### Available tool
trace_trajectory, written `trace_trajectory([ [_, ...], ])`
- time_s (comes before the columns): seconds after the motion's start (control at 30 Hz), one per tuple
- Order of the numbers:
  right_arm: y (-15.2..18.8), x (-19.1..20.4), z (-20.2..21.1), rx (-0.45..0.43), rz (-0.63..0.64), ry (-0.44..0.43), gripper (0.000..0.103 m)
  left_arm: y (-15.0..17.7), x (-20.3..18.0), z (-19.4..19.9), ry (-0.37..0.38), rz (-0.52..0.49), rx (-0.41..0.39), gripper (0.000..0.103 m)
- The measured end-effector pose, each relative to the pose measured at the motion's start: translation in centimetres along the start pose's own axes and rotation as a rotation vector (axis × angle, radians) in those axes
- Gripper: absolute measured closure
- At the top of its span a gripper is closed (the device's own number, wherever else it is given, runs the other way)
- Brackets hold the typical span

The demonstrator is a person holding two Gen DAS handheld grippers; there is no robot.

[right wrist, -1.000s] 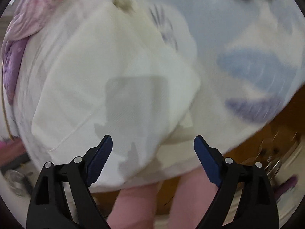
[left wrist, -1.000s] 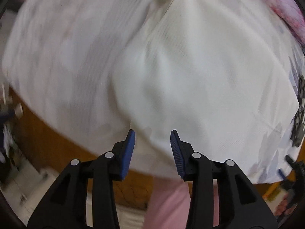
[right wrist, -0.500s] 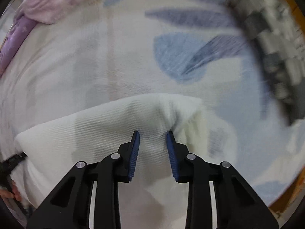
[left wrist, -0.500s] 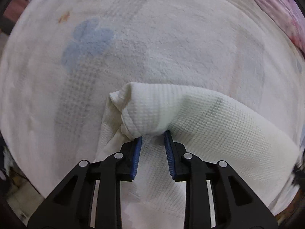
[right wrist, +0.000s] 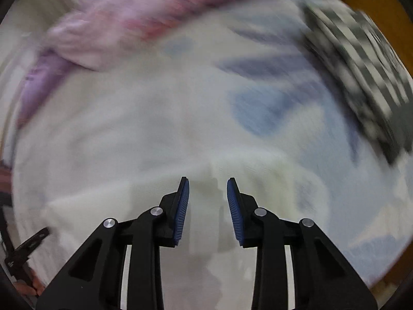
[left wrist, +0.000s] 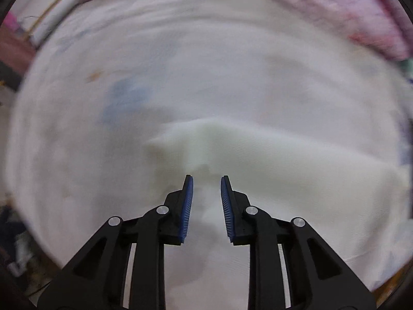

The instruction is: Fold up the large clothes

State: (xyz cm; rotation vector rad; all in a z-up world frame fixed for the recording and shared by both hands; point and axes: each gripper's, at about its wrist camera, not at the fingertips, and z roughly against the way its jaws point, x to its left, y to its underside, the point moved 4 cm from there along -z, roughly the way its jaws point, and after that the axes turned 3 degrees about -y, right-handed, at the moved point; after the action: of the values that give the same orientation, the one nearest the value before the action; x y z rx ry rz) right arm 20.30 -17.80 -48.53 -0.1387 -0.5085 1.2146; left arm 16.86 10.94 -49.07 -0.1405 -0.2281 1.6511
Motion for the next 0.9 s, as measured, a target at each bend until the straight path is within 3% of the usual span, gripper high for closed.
trace_trajectory([
  [0.13, 1.1, 5.9, -5.5, 0.018, 0.11, -0.15, 0.074, -1.1, -6.9, -2.5, 0.121, -0.067, -0.119, 0.081],
  [0.2, 3.2, 7.7, -8.3, -0.024, 0.192, -0.148, 0.073, -1.1, -9.2, -4.6, 0.112, -0.086, -0.153, 0.081],
  [0.3, 5.3, 7.1, -9.2, -0.183, 0.339, -0.163, 0.079, -1.4, -9.5, -7.9, 0.069, -0.106, -0.259, 0.081],
  [0.37, 5.0, 6.0, -8.5, -0.187, 0.378, -0.19, 0.09, -2.3, -9.3, -8.2, 0.085, -0.122, -0.286, 0.085],
  [0.4, 4.9, 5.2, -8.1, -0.196, 0.408, -0.154, 0.099, -2.2, -8.6, -8.1, 0.041, -0.14, -0.311, 0.096],
  [0.43, 4.6, 4.4, -7.9, -0.199, 0.43, -0.134, 0.103, -2.2, -7.3, -8.0, -0.016, -0.154, -0.333, 0.1],
  [0.47, 4.2, 2.8, -7.3, -0.198, 0.431, -0.125, 0.103, -2.4, -6.5, -7.8, 0.002, -0.15, -0.341, 0.1],
  [0.5, 3.8, 1.6, -7.0, -0.202, 0.427, -0.09, 0.103, -2.5, -5.1, -7.6, 0.012, -0.131, -0.345, 0.1],
  [0.57, 3.0, -1.0, -5.5, -0.201, 0.413, -0.066, 0.103, -2.9, -1.2, -7.1, -0.096, -0.109, -0.352, 0.1],
  [0.6, 2.8, -2.0, -5.0, -0.208, 0.415, 0.038, 0.103, -3.1, 0.8, -6.9, -0.141, -0.105, -0.347, 0.1],
  [0.67, 2.1, -5.0, -3.7, -0.183, 0.342, 0.17, 0.103, -3.1, 4.2, -6.1, -0.121, -0.073, -0.318, 0.1],
  [0.73, 1.6, -7.7, -2.2, -0.139, 0.164, 0.156, 0.103, -3.0, 6.5, -4.6, -0.291, -0.085, -0.312, 0.099],
  [0.77, 1.7, -8.2, -1.2, -0.102, 0.094, 0.131, 0.103, -2.8, 7.0, -4.1, -0.288, -0.088, -0.294, 0.099],
  [0.8, 2.0, -7.9, -1.0, -0.063, 0.1, 0.127, 0.096, -2.4, 7.5, -3.6, -0.239, -0.068, -0.262, 0.099],
  [0.83, 2.5, -7.1, -1.1, -0.01, 0.127, 0.118, 0.097, -1.4, 7.8, -3.1, -0.149, -0.035, -0.215, 0.099],
  [0.9, 4.9, -5.7, -2.4, 0.135, 0.161, 0.109, 0.095, 1.4, 7.9, -3.7, -0.079, -0.011, -0.105, 0.1],
])
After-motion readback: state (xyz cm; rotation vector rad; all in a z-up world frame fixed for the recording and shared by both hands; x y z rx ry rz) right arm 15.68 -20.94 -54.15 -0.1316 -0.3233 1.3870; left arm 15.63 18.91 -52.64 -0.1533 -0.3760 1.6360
